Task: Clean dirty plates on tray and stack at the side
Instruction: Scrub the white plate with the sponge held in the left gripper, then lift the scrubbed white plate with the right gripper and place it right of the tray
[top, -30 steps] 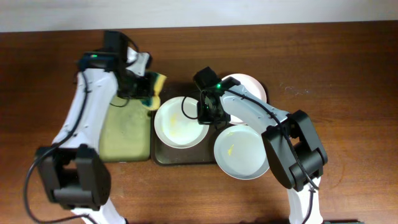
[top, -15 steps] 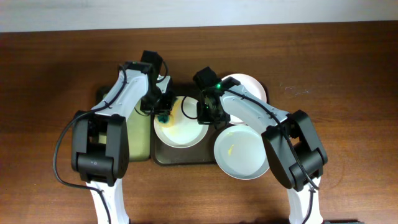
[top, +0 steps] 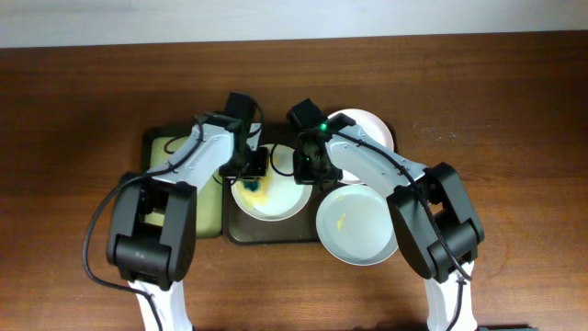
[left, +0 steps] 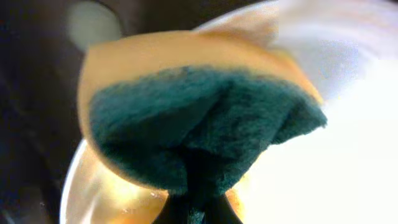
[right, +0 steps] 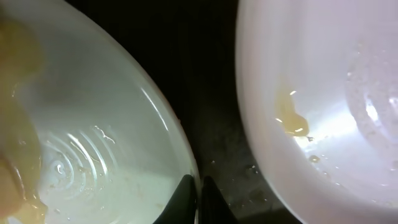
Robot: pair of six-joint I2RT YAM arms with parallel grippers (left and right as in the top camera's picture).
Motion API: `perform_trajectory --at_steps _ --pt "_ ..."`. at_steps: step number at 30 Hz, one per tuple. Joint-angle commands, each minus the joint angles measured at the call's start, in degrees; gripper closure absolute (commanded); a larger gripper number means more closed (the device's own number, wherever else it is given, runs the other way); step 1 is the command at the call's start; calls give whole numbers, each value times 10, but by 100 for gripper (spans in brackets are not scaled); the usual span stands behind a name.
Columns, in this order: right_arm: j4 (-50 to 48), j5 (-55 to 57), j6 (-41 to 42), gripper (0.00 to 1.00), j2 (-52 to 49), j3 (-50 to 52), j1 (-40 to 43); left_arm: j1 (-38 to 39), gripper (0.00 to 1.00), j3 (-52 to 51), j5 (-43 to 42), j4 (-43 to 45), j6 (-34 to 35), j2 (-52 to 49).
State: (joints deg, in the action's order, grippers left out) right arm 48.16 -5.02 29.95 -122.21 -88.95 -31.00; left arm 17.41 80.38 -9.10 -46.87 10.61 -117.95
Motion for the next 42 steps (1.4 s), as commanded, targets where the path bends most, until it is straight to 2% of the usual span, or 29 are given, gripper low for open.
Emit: perform_trajectory --at_steps 1,3,5,10,13,15,20,22,24,28,29,30,31,35,42 --pt "-9 -7 3 96 -1 6 -4 47 100 -45 -98 -34 5 -50" --pt "-9 -7 3 96 -1 6 -4 46 100 -45 -191 -36 -20 -50" --pt "-9 -7 3 96 -1 6 -4 44 100 -45 -250 -43 -30 -50" --pt "-9 -7 3 96 -1 6 -4 35 100 -42 -285 -89 -75 -42" --pt "-9 -7 3 96 -1 6 -4 -5 100 -3 -289 -87 -75 5" --pt "-7 -7 3 90 -1 6 -4 -64 100 45 -241 -94 -57 75" --pt "-2 -7 3 60 -1 6 -4 -182 100 73 17 -159 -36 226" --pt "0 -7 3 59 -1 6 -5 -214 100 73 66 -189 -21 250" --pt "-2 -7 5 60 -1 6 -5 -238 100 69 70 -219 -3 255" --pt "-26 -7 5 69 -1 28 -5 -240 100 40 67 -214 -3 255" --pt "-47 -7 5 75 -1 46 -5 -240 100 35 65 -213 -3 255" --pt "-54 -7 5 92 -1 54 -5 -240 100 32 65 -213 -3 255" --pt "-56 -8 5 96 -1 54 -5 -240 100 31 65 -213 -3 255" --pt "-33 -19 3 96 35 2 -1 -240 100 31 65 -210 -3 255" --pt "124 -19 -13 96 59 -139 0 -241 100 31 65 -224 4 260"
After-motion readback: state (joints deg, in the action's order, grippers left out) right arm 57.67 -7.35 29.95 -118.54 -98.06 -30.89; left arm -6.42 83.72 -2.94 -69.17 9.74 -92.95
